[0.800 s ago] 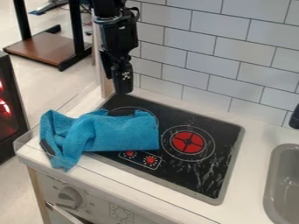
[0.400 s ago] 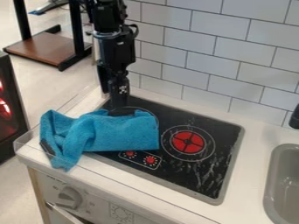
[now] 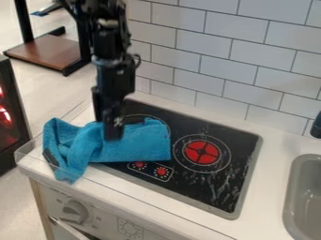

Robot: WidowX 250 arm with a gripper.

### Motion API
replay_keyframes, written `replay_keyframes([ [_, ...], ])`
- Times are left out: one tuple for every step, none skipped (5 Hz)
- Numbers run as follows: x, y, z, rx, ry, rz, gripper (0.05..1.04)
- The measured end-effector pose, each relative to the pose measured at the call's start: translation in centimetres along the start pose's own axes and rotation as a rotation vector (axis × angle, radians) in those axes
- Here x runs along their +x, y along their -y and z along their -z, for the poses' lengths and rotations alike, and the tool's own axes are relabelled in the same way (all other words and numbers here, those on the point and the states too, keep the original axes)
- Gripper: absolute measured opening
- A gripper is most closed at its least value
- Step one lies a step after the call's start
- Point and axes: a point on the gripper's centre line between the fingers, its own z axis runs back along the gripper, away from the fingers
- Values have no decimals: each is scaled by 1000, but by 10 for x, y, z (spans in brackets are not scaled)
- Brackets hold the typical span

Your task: Move the cloth from left to right

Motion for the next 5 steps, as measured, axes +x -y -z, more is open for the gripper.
replay_keyframes([
  [-2,5,24,-37,-40,14,999],
  [3,5,39,-76,-36,-3,999],
  [6,4,44,-78,-31,-16,999],
  [14,3,44,-57,-22,-31,999],
  [27,6,44,-53,-9,-51,999],
])
